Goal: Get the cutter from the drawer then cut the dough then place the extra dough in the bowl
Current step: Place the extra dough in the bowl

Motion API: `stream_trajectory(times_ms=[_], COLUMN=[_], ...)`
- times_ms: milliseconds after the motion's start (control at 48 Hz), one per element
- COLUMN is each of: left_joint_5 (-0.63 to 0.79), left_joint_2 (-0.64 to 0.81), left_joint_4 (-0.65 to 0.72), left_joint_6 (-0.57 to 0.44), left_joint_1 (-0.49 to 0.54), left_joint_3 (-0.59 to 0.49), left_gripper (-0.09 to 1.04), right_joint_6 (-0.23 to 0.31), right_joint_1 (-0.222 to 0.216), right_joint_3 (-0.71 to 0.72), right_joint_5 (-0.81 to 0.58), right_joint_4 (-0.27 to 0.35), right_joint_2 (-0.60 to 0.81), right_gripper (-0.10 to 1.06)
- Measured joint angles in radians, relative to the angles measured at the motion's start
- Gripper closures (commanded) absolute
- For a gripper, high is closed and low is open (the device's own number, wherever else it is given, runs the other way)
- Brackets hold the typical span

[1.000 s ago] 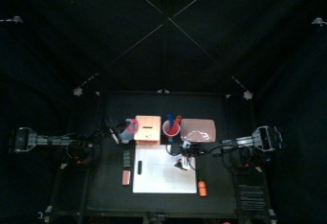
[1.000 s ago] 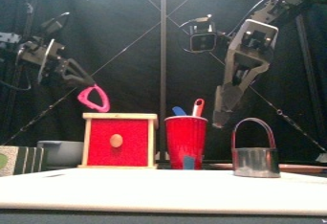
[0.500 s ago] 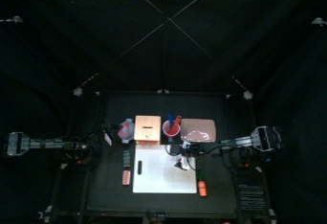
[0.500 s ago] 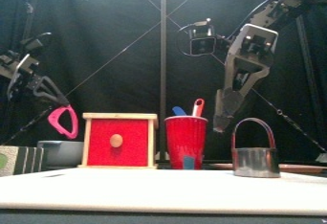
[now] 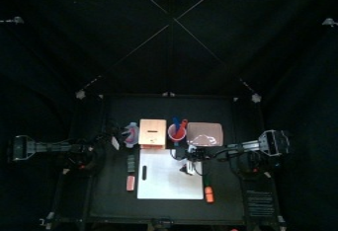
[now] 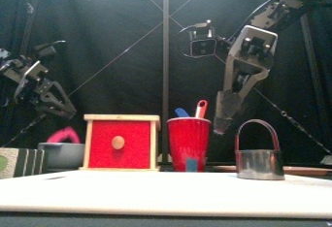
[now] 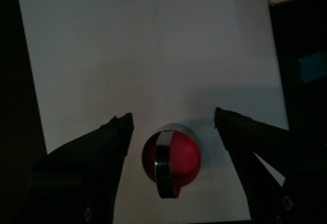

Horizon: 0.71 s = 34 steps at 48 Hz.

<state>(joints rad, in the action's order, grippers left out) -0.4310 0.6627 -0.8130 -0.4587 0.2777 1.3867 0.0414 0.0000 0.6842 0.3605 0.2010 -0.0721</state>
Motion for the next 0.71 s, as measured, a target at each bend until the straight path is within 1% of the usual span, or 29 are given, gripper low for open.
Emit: stream_trajectory(times_ms=[208,292,396,458,542,625,708], left_joint_5=[-0.021,-0.026,-0.040,-0.044,-0.052,-0.066,-0.084], left_joint_2=[0.008,0.018,0.023,0.023,0.021,0.015,0.011], left_joint_4=[-0.018,-0.003,0.086,0.170,0.295,0.405,0.433], left_joint_6=[0.003,0.002,-0.008,-0.011,0.000,0.014,0.038], left_joint_1=[-0.008,-0.057,-0.166,-0.218,-0.279,-0.336,-0.356], left_joint_3=[-0.023,-0.064,-0.126,-0.146,-0.155,-0.155,-0.153], left_gripper=[0.03,0.03,0.03,0.03,0.03,0.03,0.03], right_joint_6=[-0.003,-0.008,-0.002,-0.002,-0.017,-0.017,-0.005], right_joint_1=[0.002,0.000,-0.002,-0.005,-0.005,-0.005,-0.005], right_joint_3=[-0.017,-0.031,-0.054,-0.066,-0.074,-0.075,-0.069], right_joint_5=[-0.003,-0.023,-0.094,-0.147,-0.227,-0.330,-0.440], right_joint_4=[0.000,-0.006,-0.038,-0.052,-0.072,-0.117,-0.164], right_joint_2=[0.002,0.002,0.002,0.002,0.002,0.002,0.002], right_gripper=[-0.01,-0.01,-0.01,-0.01,-0.01,-0.01,-0.01])
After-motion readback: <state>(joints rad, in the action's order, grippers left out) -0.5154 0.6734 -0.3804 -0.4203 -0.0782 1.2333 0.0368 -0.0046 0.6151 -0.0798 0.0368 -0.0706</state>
